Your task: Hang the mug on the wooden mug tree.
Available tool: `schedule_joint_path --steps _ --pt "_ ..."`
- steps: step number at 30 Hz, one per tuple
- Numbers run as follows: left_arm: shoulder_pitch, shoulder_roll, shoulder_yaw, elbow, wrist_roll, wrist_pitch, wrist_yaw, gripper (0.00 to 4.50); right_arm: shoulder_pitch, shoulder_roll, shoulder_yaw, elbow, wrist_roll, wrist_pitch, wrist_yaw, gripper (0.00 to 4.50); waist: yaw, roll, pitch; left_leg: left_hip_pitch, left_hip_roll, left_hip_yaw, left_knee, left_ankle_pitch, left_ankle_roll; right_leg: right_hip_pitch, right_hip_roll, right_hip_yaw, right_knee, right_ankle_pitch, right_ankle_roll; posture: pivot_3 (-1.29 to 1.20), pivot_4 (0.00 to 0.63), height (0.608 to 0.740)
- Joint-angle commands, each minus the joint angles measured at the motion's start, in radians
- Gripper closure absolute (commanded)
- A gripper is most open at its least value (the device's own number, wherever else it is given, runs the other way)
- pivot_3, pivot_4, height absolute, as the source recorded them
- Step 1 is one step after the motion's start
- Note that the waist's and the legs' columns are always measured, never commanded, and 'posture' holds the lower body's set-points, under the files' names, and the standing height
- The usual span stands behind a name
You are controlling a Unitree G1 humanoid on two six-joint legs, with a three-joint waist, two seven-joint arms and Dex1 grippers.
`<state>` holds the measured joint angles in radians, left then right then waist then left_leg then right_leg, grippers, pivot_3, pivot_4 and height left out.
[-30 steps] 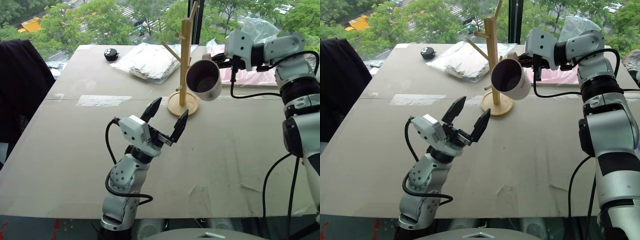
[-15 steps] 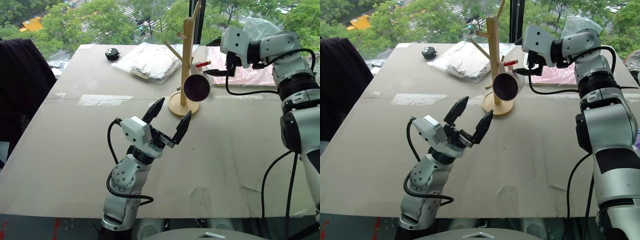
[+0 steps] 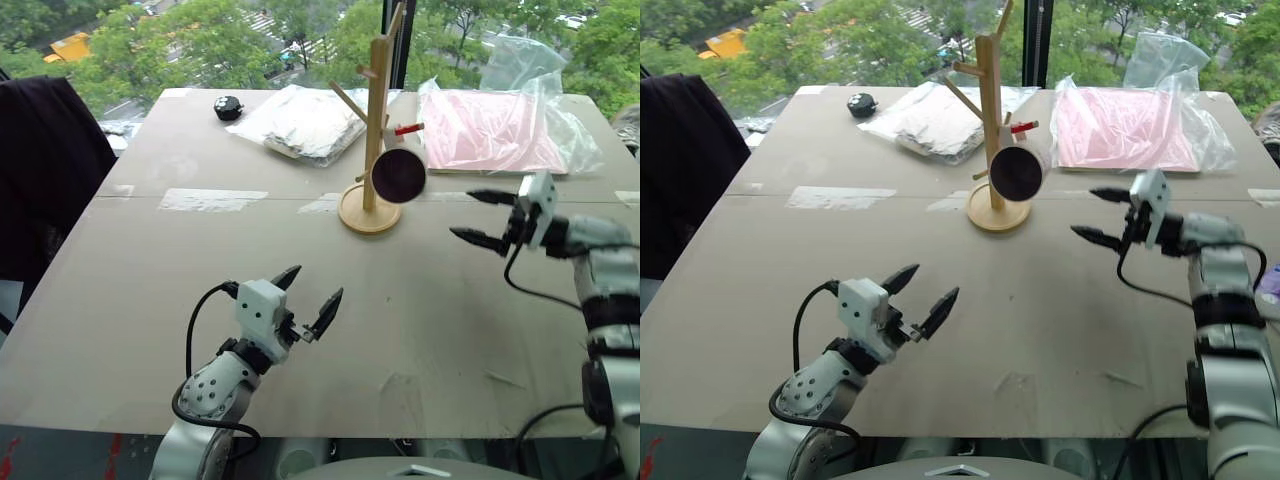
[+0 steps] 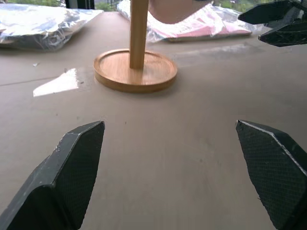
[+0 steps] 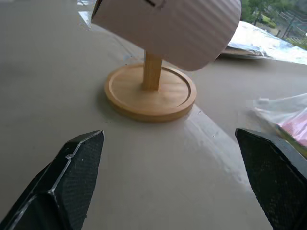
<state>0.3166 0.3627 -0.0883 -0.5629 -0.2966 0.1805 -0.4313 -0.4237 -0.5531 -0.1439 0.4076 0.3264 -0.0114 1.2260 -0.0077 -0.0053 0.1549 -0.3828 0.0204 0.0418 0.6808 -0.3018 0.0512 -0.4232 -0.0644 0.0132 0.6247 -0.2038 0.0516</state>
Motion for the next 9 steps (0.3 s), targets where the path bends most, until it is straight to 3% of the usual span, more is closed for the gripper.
schedule_joint_path --steps 1,5,9 --pt "0.018 0.039 0.002 -0.017 -0.019 0.031 -0.049 0.0 0.249 0.028 -0.08 -0.319 0.114 0.105 -0.109 0.07 -0.001 0.001 0.0 0.001 0.0 0.0 0.0 0.0 0.0 0.0 0.0 0.0 0.0 0.0 0.0 0.0 0.15 0.74" --pt "0.03 0.099 0.0 0.038 0.005 -0.003 -0.123 0.0 0.539 0.091 -0.089 -0.575 0.126 0.164 -0.263 0.07 -0.008 0.002 0.0 0.002 0.0 0.002 0.0 0.0 0.0 0.0 0.002 -0.001 0.001 -0.001 0.0 0.0 0.15 0.74" --pt "0.011 0.09 0.029 0.072 -0.013 -0.008 -0.127 0.0 0.623 0.132 -0.06 -0.61 0.067 0.116 -0.349 0.07 -0.013 -0.001 0.001 0.004 0.001 0.006 0.004 0.0 0.0 0.0 0.009 0.002 0.001 -0.001 0.002 0.0 0.15 0.74"
